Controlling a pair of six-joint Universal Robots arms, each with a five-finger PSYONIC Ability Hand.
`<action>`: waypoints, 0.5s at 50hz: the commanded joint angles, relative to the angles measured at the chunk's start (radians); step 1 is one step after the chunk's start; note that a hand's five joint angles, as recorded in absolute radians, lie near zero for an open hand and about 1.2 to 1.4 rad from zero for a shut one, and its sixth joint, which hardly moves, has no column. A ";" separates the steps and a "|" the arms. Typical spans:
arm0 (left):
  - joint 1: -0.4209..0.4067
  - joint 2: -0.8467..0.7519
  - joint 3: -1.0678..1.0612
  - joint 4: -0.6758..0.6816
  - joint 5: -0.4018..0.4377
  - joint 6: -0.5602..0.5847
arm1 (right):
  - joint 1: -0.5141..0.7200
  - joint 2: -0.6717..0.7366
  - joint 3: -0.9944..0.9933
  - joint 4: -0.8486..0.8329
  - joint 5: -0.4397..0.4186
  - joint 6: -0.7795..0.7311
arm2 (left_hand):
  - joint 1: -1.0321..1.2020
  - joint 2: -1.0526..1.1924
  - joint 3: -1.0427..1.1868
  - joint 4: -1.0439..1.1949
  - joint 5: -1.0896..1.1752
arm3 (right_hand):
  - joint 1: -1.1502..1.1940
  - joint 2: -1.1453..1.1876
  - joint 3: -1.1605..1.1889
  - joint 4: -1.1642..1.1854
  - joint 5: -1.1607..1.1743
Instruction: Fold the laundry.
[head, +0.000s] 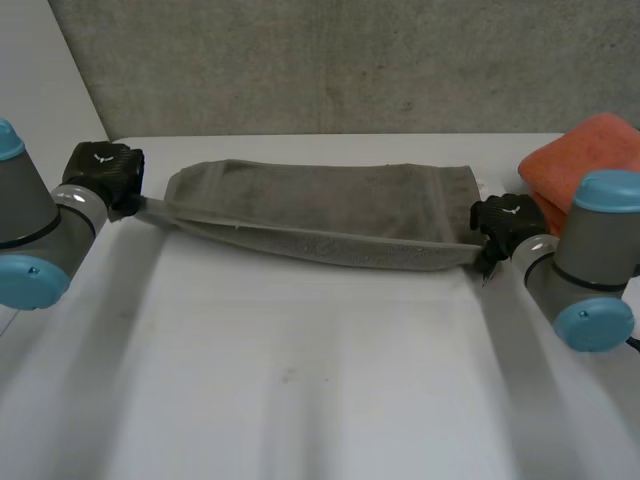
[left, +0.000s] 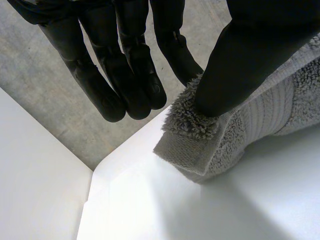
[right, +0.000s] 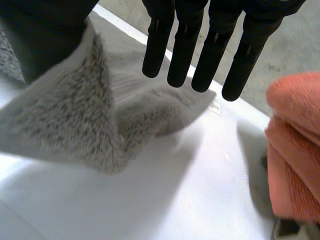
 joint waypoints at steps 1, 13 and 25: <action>-0.003 0.027 -0.024 -0.008 -0.007 -0.002 | -0.051 -0.008 -0.028 0.100 0.017 0.101 | 0.239 0.197 0.206 0.199 0.240 | 0.050 0.051 0.057 0.055 0.082; -0.002 0.145 -0.156 -0.139 -0.014 0.107 | -0.094 -0.122 -0.004 0.269 -0.019 0.049 | 0.239 0.197 0.206 0.199 0.240 | 0.758 0.759 0.765 0.763 0.790; 0.102 0.379 -0.507 -0.518 0.036 0.573 | -0.214 -0.415 0.332 0.572 -0.095 -0.863 | 0.239 0.197 0.206 0.199 0.240 | 0.758 0.759 0.765 0.763 0.790</action>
